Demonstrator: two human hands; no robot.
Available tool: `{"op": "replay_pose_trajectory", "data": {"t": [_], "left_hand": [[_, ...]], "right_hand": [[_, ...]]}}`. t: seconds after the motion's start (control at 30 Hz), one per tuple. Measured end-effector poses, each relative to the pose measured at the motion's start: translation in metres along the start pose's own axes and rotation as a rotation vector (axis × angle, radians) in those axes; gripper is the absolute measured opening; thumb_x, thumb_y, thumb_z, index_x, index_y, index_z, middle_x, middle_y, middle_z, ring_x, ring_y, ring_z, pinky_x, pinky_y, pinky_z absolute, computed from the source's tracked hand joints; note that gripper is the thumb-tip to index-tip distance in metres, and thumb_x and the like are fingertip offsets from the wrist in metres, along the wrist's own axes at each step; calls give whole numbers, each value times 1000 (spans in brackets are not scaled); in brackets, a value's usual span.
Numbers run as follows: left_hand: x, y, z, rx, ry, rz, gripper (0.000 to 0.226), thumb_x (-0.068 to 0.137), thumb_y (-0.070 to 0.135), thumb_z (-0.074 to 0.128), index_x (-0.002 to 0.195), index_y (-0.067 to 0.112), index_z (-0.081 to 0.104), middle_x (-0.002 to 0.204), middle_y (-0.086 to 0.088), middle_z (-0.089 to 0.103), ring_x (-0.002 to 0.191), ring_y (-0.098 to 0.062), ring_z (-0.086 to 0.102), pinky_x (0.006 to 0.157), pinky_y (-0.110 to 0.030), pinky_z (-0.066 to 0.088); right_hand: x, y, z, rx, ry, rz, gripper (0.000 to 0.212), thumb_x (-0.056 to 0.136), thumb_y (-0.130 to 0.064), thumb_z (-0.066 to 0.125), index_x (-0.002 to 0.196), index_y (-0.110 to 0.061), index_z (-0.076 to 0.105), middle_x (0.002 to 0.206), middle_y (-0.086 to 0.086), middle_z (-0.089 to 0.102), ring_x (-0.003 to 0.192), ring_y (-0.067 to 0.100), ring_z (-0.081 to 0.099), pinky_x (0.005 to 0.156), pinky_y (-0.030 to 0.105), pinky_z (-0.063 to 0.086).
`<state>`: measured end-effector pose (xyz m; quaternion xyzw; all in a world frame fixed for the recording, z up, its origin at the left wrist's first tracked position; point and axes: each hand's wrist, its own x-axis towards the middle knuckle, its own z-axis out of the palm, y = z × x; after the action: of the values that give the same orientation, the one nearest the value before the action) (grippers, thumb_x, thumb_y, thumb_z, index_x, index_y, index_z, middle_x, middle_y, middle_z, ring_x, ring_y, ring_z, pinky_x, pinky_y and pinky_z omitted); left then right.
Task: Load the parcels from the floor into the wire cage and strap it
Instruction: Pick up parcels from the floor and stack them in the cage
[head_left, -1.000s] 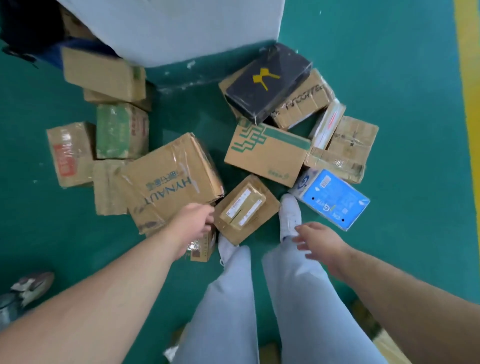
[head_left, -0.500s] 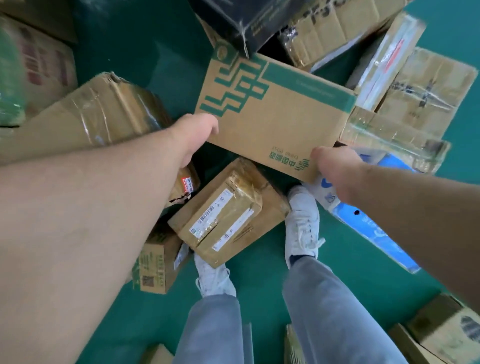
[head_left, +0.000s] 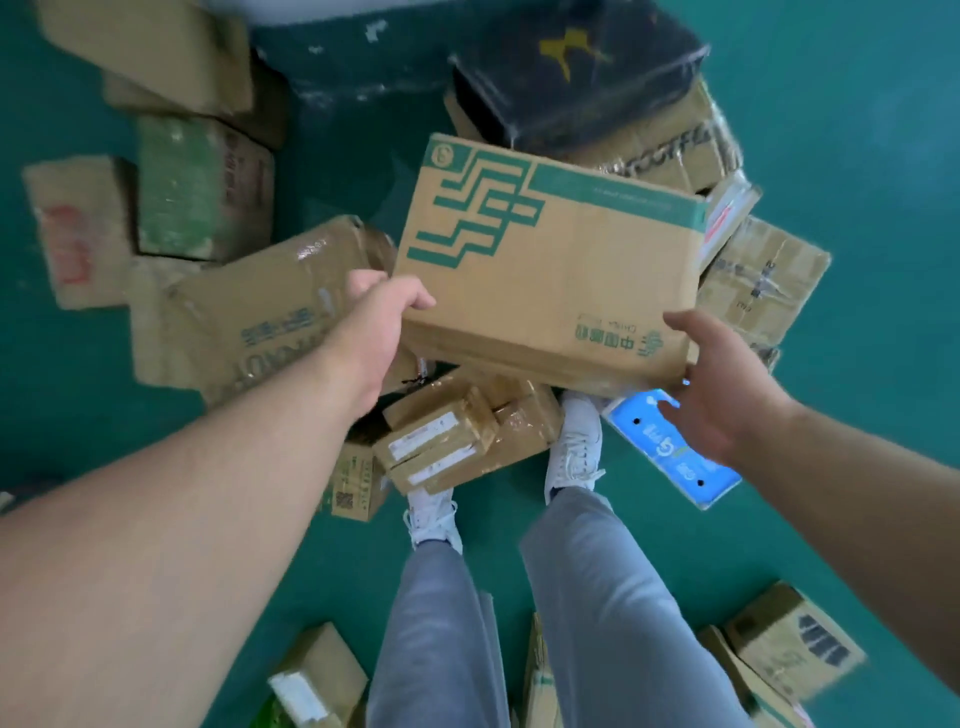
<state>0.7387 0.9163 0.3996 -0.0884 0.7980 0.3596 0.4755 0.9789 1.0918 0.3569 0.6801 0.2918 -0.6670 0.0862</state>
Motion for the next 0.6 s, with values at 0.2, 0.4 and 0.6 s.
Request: {"op": "replay_pose_trajectory", "data": {"t": [0.2, 0.4, 0.6], "left_hand": [[-173, 7, -89, -147, 90, -36, 64, 74, 39, 66, 133, 26, 47, 126, -3, 63, 121, -26, 58, 105, -52, 41], [-326, -36, -165, -434, 268, -20, 13, 91, 18, 57, 105, 19, 60, 99, 4, 69, 95, -18, 60, 76, -26, 43], [-431, -139, -227, -686, 359, -14, 27, 96, 12, 55, 118, 27, 59, 111, 10, 69, 105, -19, 62, 80, -26, 43]], "right_hand": [[-170, -30, 2, -332, -170, -146, 52, 96, -31, 64, 142, -38, 41, 124, -3, 65, 110, 16, 61, 97, 37, 44], [-318, -36, 55, -914, -365, -356, 97, 79, -50, 72, 159, -40, 18, 135, -9, 56, 121, 15, 58, 110, 40, 45], [-410, 18, 136, -1581, -341, -745, 98, 78, -70, 58, 156, -49, 4, 135, 5, 51, 116, 28, 59, 100, 45, 52]]}}
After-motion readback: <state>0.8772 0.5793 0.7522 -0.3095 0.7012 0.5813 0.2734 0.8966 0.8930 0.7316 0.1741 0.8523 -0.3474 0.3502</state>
